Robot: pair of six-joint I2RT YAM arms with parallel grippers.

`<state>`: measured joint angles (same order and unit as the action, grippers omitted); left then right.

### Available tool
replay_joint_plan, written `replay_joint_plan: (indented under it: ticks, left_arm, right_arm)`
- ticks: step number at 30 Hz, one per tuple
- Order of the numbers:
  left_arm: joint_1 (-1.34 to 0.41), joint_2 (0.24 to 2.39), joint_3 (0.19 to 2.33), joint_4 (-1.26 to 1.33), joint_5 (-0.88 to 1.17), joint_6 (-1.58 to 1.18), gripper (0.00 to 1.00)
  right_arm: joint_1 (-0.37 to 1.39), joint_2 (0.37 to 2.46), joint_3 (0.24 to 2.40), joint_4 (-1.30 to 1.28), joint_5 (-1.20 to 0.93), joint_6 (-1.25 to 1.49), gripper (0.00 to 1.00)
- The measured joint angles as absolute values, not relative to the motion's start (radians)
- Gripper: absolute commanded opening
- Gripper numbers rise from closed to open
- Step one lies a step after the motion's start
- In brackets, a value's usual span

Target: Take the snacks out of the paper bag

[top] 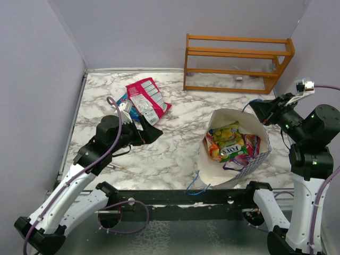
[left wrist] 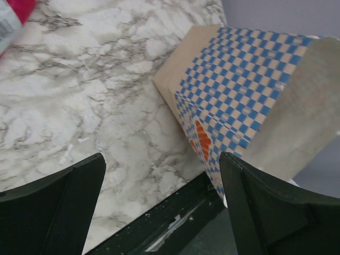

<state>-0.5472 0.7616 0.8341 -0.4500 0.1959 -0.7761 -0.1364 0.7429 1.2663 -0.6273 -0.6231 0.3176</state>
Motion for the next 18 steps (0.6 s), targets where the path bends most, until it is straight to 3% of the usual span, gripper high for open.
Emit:
replay_joint_plan:
  ticks: [4,9,18]
  left_arm:
    - [-0.672,0.773,0.851,-0.436,0.168,-0.840,0.90]
    - [-0.892,0.945,1.007,-0.427,0.070,-0.823,0.88]
    - [-1.345,1.119,1.195,-0.245,-0.053,-0.344,0.88]
  right_arm:
    - [-0.136,0.743,1.256,-0.624,-0.624,0.322,0.11]
    - [-0.136,0.743,1.254,-0.619,-0.632,0.329,0.11]
    - [-0.136,0.745,1.274,-0.628,-0.632,0.327,0.11]
